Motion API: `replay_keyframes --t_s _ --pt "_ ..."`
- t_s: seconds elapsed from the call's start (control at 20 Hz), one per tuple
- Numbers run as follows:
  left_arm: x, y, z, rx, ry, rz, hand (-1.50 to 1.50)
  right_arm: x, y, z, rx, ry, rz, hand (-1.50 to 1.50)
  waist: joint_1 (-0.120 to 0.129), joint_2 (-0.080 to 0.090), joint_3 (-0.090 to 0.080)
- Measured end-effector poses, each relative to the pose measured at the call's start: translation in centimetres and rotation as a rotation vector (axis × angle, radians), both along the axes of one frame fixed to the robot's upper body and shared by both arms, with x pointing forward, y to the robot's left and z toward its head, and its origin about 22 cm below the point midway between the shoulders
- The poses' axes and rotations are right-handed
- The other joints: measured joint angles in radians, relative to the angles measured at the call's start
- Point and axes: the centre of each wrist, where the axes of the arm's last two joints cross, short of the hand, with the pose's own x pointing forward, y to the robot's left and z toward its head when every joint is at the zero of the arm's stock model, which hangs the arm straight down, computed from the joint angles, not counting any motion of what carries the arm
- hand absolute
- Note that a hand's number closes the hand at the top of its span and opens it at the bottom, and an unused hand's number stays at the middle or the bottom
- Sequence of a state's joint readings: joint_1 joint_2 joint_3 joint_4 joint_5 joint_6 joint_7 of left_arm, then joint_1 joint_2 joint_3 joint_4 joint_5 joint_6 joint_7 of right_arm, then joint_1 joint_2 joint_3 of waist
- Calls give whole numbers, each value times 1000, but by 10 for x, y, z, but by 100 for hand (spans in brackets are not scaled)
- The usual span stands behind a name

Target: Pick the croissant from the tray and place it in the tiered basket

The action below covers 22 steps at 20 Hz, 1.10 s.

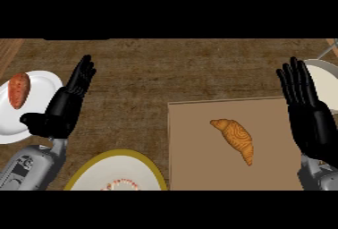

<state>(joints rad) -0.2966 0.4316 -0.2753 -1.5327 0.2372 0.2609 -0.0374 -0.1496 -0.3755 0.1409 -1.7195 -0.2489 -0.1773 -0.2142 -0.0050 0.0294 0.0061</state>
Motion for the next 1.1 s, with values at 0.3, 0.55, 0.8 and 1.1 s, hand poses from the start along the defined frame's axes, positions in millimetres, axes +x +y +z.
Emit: replay_keyframes --t_s 0.3,0.55,0.8,1.1 --pt "-5 39 -16 127 75 153 0 5 -6 2 -36 134 129 150 10 -23 -4" --pt "-14 57 -32 165 149 234 0 -3 -50 -18 -137 243 -243 -150 -14 -28 -5" --pt "-17 62 -34 188 183 263 0 -29 -62 -9 -241 296 -356 -150 -9 -31 -6" --pt "-20 65 -39 197 197 268 0 -44 -68 42 -545 400 -257 -150 -5 -34 -9"
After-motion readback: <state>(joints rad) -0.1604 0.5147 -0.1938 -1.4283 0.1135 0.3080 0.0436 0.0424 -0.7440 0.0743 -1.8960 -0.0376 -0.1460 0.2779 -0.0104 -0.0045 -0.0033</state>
